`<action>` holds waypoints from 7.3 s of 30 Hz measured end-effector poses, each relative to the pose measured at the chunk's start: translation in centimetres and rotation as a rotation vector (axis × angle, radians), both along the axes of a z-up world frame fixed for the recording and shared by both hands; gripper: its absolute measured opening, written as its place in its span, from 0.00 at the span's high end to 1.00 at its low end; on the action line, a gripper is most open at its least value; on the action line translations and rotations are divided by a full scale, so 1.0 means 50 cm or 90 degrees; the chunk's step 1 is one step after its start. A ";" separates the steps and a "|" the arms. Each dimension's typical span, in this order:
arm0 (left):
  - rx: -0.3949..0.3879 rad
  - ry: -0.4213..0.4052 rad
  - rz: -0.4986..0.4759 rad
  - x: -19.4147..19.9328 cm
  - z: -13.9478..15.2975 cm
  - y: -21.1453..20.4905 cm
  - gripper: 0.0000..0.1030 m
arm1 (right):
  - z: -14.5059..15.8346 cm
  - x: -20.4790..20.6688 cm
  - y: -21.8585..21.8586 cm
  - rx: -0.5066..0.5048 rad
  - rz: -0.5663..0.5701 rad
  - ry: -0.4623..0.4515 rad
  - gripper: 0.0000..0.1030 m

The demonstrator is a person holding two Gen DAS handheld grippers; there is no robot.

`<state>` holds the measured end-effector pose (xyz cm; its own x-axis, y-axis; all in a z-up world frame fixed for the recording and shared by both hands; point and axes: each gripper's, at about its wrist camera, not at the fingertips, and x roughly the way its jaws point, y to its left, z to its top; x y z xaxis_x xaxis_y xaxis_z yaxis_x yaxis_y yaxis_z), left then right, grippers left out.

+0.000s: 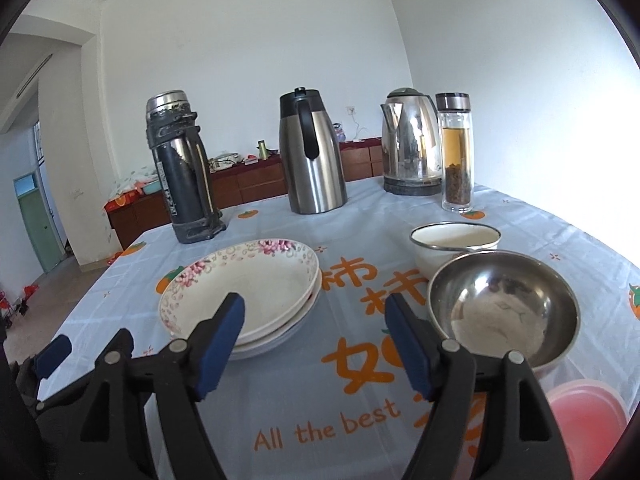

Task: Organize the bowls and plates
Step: 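Move the left gripper toward the pink plastic bowl rim, then grasp the pink plastic bowl rim with the left gripper, then lift and carry the pink plastic bowl with the left gripper over the steel bowl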

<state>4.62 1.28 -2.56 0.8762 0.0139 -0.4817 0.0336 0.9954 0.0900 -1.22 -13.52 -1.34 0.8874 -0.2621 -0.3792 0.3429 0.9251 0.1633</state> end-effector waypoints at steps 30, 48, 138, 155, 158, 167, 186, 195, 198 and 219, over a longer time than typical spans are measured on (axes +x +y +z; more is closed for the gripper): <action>-0.009 -0.032 -0.021 -0.082 0.011 0.002 0.17 | 0.026 -0.123 0.060 -0.105 0.021 -0.085 0.07; -0.009 -0.048 -0.044 -0.123 0.015 -0.008 0.17 | 0.041 -0.171 0.056 -0.103 0.015 -0.107 0.06; 0.060 0.081 -0.318 -0.299 -0.032 -0.329 0.65 | -0.066 -0.337 -0.250 0.108 0.067 0.148 0.84; -0.019 0.096 -0.339 -0.307 -0.015 -0.314 0.78 | -0.058 -0.343 -0.251 0.141 0.083 0.119 0.92; -0.028 0.095 -0.337 -0.307 -0.009 -0.311 0.78 | -0.047 -0.346 -0.251 0.144 0.086 0.111 0.92; -0.044 0.066 -0.343 -0.297 0.041 -0.313 0.78 | -0.001 -0.338 -0.265 0.163 0.100 0.083 0.92; -0.071 0.021 -0.337 -0.191 0.141 -0.383 0.78 | 0.114 -0.252 -0.324 0.128 0.093 0.014 0.92; -0.078 0.065 -0.333 -0.118 0.114 -0.423 0.77 | 0.081 -0.189 -0.373 0.177 0.090 0.033 0.92; -0.073 0.079 -0.334 -0.110 0.098 -0.436 0.77 | 0.064 -0.179 -0.388 0.190 0.082 0.040 0.92; -0.045 0.122 -0.315 -0.078 0.032 -0.459 0.75 | 0.022 -0.153 -0.390 0.173 0.068 0.072 0.91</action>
<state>0.73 -21.68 -0.94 0.6660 -0.4175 -0.6182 0.5100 0.8596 -0.0311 -8.87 -33.01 -0.23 0.8526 -0.0452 -0.5206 0.2765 0.8844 0.3760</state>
